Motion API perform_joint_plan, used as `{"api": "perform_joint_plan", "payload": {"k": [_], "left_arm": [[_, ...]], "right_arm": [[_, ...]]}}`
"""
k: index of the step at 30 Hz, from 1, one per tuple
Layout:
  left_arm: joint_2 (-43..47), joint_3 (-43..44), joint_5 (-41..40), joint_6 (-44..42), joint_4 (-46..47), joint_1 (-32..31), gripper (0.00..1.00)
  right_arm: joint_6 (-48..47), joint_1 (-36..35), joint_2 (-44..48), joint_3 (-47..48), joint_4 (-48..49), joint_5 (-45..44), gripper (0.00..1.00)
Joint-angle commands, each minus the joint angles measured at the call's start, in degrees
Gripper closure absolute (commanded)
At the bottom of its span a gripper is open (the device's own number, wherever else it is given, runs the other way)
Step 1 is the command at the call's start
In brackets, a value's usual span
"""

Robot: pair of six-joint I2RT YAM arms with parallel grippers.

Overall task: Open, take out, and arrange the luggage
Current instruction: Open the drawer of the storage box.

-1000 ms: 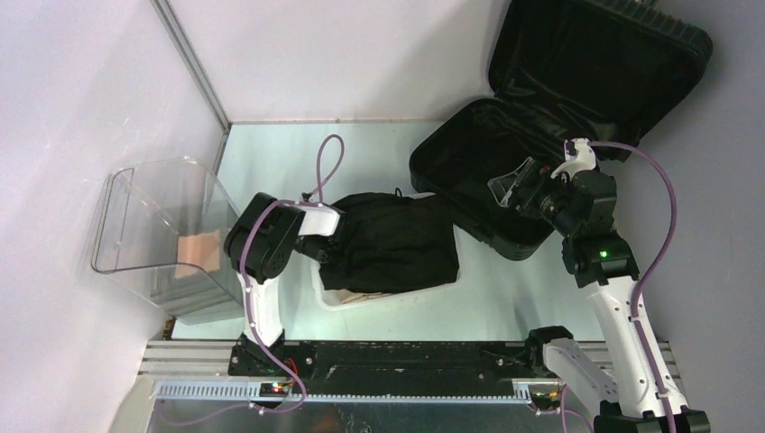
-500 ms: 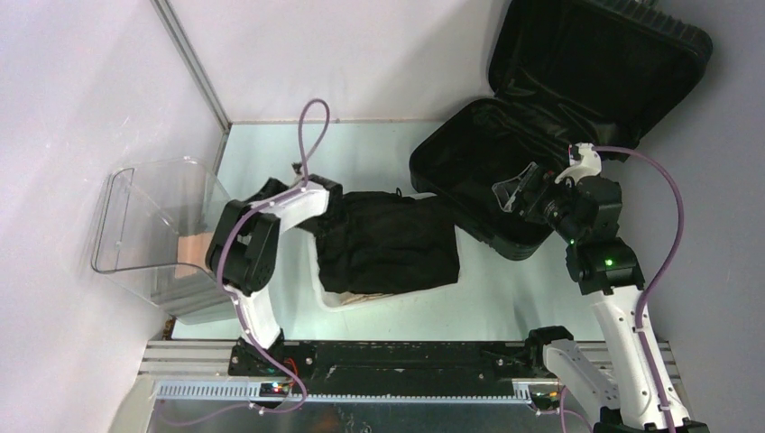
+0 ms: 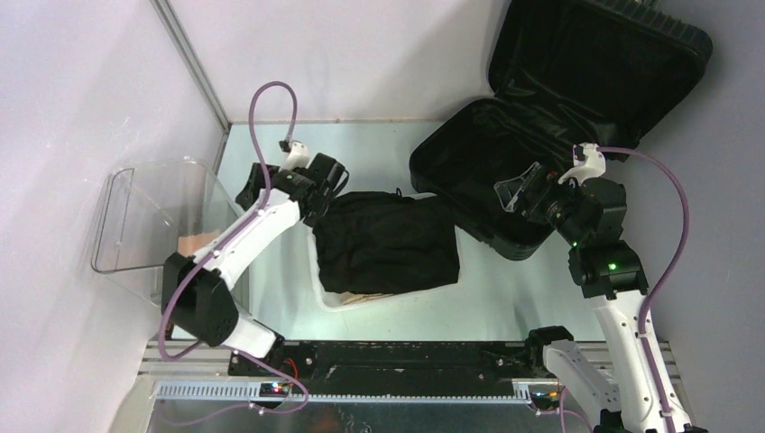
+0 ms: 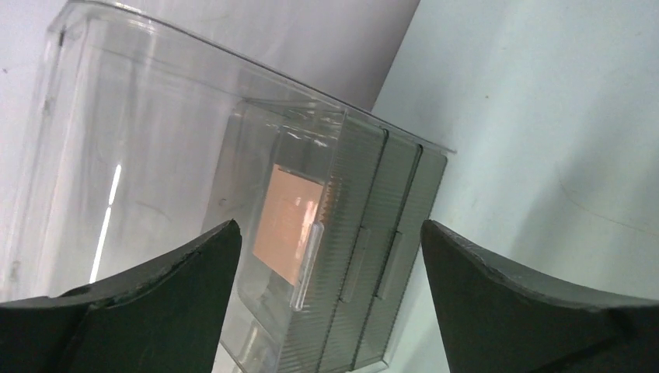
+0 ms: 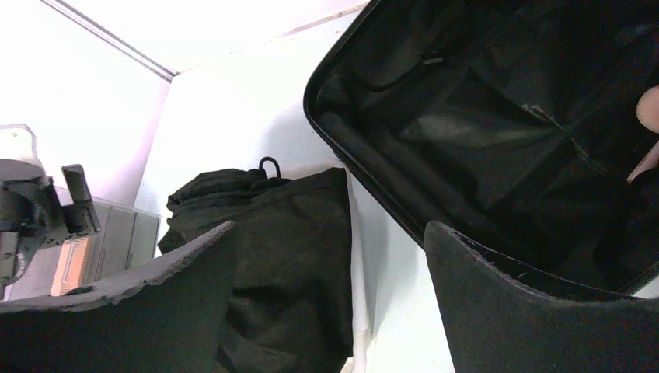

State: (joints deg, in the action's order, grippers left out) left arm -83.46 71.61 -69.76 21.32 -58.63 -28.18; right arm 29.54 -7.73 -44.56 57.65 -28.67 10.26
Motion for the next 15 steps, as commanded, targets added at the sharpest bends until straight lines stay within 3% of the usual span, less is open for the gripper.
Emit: {"api": "perform_joint_plan", "payload": {"k": [1,8,15], "left_arm": [[-6.6,0.6,-2.7,1.6,-4.0,2.4,0.06],[-8.2,-12.9,-1.8,3.0,2.2,3.0,0.20],[-9.8,-14.5,-2.6,1.2,3.4,3.7,0.34]], "right_arm": [[1.3,-0.3,0.5,2.6,0.4,-0.5,0.10],[1.5,-1.0,0.1,2.6,0.1,-0.4,0.10],[1.7,-1.0,0.1,2.6,-0.3,-0.4,0.10]]}}
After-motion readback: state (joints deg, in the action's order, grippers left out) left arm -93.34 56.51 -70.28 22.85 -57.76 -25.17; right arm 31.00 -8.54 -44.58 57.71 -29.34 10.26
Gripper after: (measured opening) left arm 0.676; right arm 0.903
